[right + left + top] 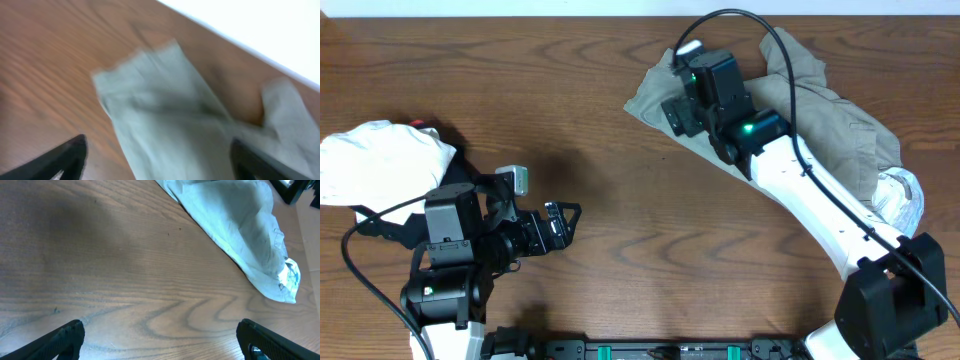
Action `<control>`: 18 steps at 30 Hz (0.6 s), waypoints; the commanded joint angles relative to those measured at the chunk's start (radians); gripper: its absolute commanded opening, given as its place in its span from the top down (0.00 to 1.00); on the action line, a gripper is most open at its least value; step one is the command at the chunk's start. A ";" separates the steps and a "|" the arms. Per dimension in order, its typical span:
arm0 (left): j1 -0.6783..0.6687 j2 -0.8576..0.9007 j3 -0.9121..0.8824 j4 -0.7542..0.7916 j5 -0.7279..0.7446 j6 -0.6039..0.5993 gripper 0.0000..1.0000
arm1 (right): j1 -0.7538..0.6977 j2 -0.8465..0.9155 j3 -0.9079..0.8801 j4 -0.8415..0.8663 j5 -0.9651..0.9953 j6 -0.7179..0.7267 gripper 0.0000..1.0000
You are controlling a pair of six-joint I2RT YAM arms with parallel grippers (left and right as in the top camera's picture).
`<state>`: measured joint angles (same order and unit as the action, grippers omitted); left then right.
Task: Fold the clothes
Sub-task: 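Drag the trousers with the right gripper toward the table center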
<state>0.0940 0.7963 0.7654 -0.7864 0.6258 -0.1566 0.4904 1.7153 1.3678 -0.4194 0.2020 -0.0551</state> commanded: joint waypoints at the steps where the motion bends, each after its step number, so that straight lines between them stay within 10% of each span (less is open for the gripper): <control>1: -0.006 0.000 0.011 -0.002 0.010 0.018 0.01 | -0.061 -0.016 0.015 -0.084 0.184 0.158 0.01; 6: -0.006 0.000 0.011 -0.002 0.010 0.018 0.01 | -0.243 -0.016 0.015 -0.248 0.137 0.376 0.01; 18: -0.006 0.000 0.011 -0.002 0.010 0.018 0.01 | -0.764 0.018 0.005 -0.285 -0.134 0.347 0.05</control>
<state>0.0940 0.7967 0.7654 -0.7872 0.6258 -0.1566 -0.2077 1.7161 1.3685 -0.6994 0.1543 0.2886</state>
